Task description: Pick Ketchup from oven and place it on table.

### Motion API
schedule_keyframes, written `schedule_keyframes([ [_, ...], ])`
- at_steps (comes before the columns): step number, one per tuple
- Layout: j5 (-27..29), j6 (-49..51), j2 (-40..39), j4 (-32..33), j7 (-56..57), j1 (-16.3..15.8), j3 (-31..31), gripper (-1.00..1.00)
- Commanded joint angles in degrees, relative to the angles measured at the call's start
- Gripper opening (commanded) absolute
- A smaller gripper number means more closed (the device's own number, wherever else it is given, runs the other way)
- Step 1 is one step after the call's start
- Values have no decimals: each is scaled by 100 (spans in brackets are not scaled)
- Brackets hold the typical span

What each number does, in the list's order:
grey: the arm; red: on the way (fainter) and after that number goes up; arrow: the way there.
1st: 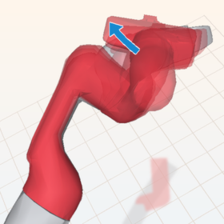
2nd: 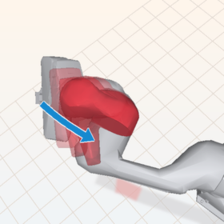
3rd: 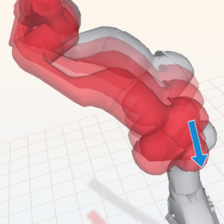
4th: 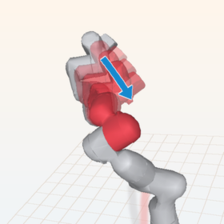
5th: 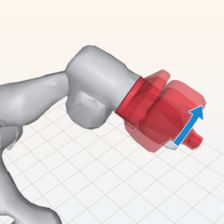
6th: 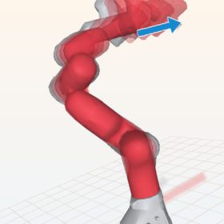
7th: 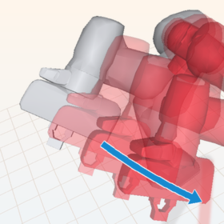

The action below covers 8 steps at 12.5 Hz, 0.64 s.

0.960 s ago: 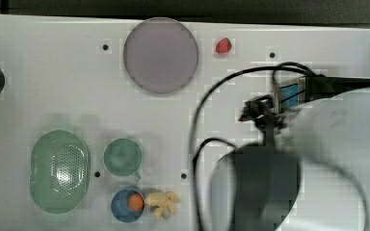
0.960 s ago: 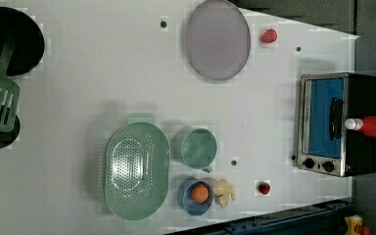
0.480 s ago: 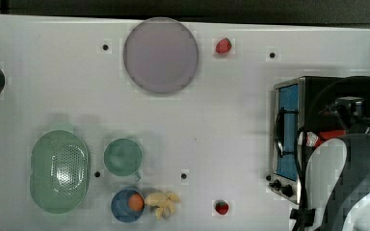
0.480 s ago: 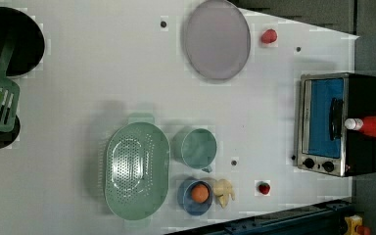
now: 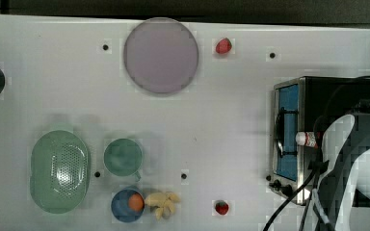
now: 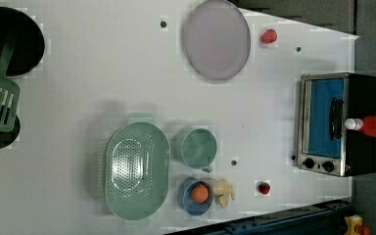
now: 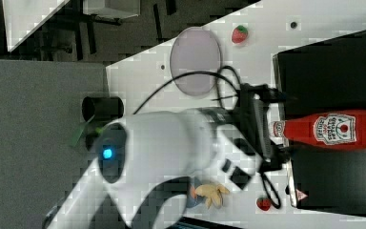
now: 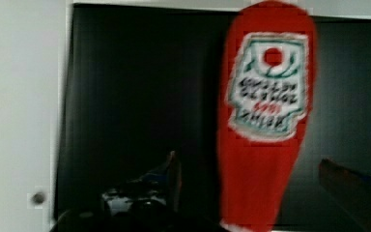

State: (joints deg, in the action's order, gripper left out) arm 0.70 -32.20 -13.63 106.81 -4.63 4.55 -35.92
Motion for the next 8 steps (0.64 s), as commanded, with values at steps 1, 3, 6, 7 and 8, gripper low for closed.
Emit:
schedule_keyframes([
  [1,249,-229,-93,53,146,149,-2,100],
  [3,336,-643,-282,54,146,210,4,100],
  [6,629,-689,-504,73,147,221,2,100],
  [7,655,-701,-571,76,146,238,-5,100],
  [8,686,-701,-628,80,146,264,0,100],
])
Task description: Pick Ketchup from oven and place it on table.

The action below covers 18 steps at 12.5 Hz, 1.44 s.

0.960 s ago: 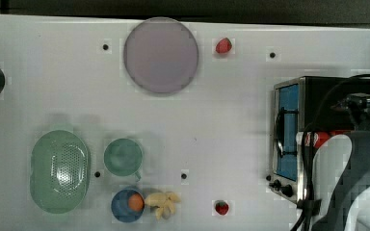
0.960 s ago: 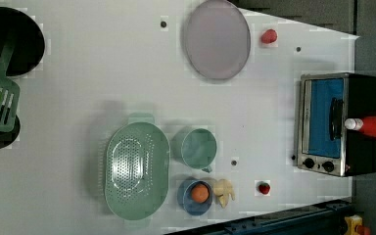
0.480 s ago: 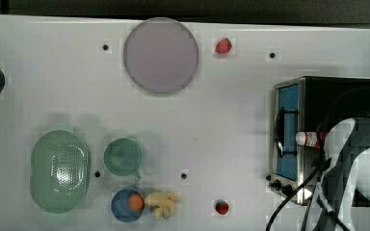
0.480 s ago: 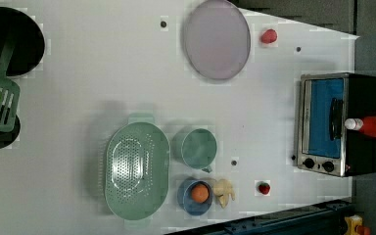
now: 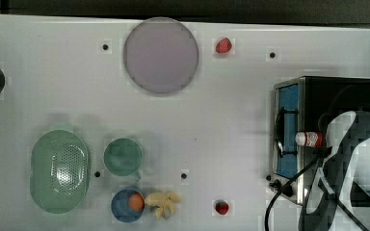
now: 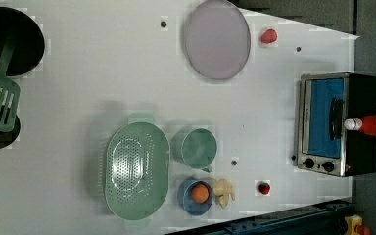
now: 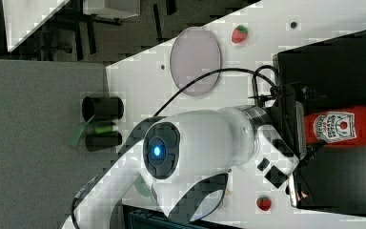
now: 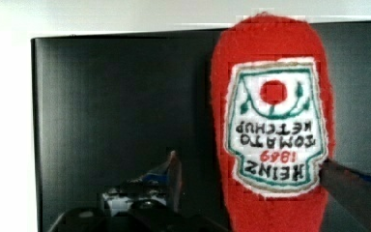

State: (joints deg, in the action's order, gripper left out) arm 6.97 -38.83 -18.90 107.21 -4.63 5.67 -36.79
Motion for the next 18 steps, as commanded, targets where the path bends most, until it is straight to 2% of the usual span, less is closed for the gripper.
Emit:
schedule_keyframes([
  [1,61,-39,-101,38,147,153,93,95],
  [4,59,-28,-78,5,147,170,83,20],
  [7,25,361,204,-277,147,-8,180,20],
  [11,-178,1722,836,-831,147,-636,723,20],
  [14,-179,2198,1232,-843,147,-1010,1420,20],
  [18,-180,2192,1387,-832,147,-1293,2459,20],
])
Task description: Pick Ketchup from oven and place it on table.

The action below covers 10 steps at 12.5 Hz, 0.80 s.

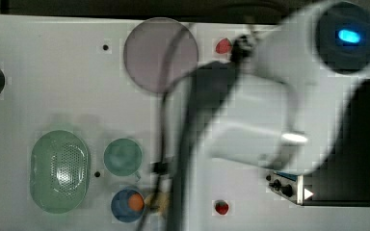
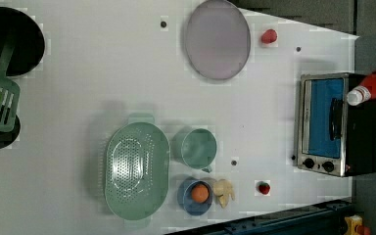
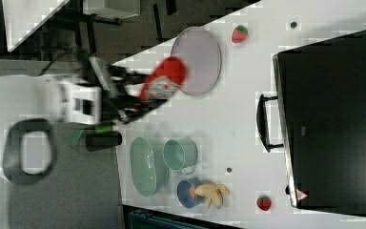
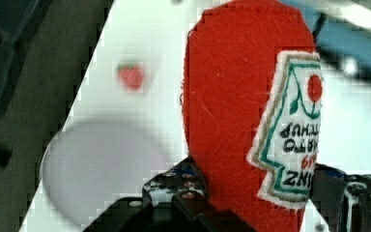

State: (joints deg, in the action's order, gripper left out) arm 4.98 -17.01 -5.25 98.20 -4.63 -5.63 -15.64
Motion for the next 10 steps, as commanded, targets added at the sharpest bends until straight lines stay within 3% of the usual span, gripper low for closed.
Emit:
schedule_keyframes([
  [1,-8,-12,3,401,146,-215,739,20],
  [6,-257,-1296,2,2019,147,-196,699,20],
  [10,-257,-2313,-85,2897,146,-189,598,20],
])
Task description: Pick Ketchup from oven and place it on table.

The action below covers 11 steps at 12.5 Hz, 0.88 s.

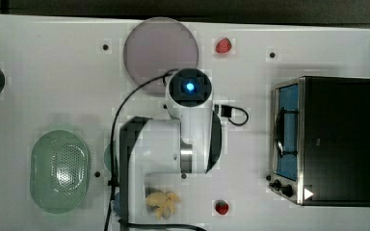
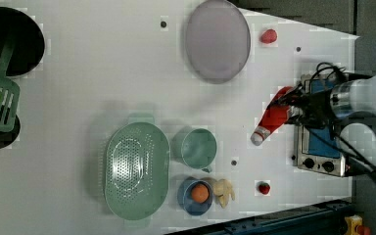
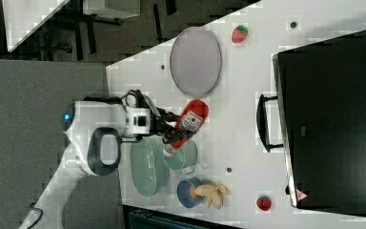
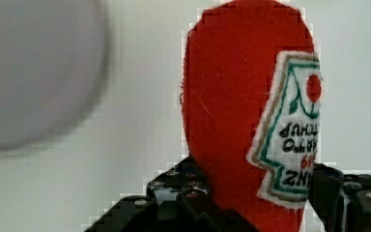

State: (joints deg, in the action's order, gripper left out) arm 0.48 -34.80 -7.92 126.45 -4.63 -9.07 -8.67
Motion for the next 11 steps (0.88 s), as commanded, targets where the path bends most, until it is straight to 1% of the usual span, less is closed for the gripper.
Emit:
schedule_keyframes([
  [1,194,-711,135,232,147,155,-102,20],
  [3,194,-1242,-215,500,147,156,-134,20],
  [4,195,-1632,-610,537,147,157,-161,20],
  [6,199,-1942,-1019,544,147,156,-159,24],
  [7,199,-2085,-1128,552,147,156,-159,38],
  [8,199,-2213,-1193,572,147,157,-161,59],
  [9,199,-2377,-1225,591,147,155,-153,100],
  [11,206,-2432,-977,457,134,151,-156,100],
])
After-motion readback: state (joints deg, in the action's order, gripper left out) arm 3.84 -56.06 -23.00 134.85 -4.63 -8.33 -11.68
